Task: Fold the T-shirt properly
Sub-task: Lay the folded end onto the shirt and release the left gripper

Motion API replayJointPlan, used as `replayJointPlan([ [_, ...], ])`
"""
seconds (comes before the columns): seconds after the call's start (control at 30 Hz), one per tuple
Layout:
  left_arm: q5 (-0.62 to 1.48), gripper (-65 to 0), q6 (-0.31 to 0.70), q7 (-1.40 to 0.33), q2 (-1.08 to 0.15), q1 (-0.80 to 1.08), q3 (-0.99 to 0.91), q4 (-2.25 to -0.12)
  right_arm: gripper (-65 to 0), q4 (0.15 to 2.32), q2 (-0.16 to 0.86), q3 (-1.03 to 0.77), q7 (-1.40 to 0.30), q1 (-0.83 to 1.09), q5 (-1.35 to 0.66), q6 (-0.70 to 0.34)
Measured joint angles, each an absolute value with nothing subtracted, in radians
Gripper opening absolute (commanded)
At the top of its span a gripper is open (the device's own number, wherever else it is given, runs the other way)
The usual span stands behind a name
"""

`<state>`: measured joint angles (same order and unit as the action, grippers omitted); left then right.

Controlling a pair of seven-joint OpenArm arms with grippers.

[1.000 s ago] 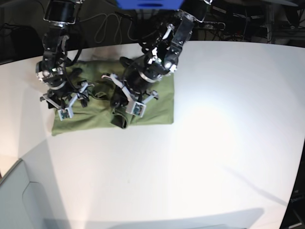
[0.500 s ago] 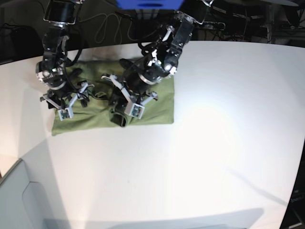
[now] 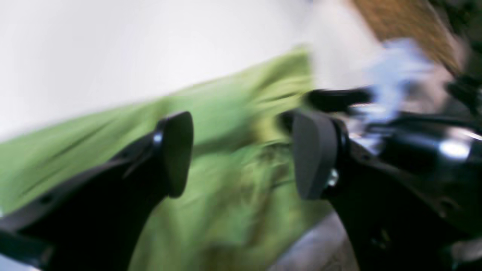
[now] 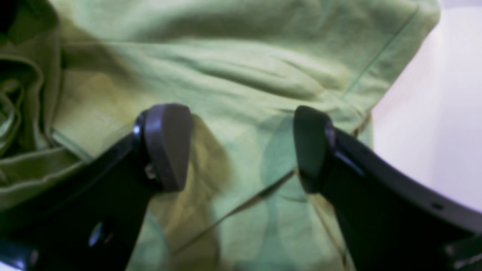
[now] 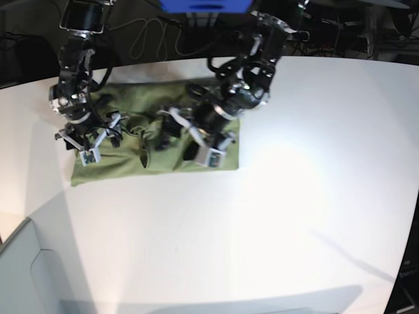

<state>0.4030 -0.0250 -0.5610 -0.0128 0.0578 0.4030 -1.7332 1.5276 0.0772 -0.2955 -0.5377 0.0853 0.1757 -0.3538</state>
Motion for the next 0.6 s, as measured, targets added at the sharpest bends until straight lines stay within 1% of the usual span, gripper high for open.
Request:
replayJointPlan([
  [0.07,0.469,-24.8,-0.023,-0.564,-0.047,0.058,0.409,-1.723,-26.4,1.528,0.077,-0.299,-0.540,0.071,0.175,-0.354],
  [0.17,0.512,-24.8,-0.020,-0.560,-0.075,0.062,0.418,-1.722,-26.4,1.530,0.077,-0.299,-0.531,0.060,0.172,-0.354],
  [0.33,0.514,-24.8,-0.014,-0.567,-0.077,0.068,0.421,-1.658,-26.4,1.530,0.075,-0.298,-0.541,0.051,0.176,-0.354],
  [0.5,0.514,-24.8,-0.012,-0.560,-0.076,0.034,0.558,-1.547,-26.4,1.530,0.072,-0.296,-0.540,0.045,0.173,-0.354],
  [0.6,0.514,-24.8,-0.013,-0.555,-0.075,0.004,0.666,-1.539,-26.2,1.539,0.072,-0.298,-0.542,0.045,0.173,-0.354],
])
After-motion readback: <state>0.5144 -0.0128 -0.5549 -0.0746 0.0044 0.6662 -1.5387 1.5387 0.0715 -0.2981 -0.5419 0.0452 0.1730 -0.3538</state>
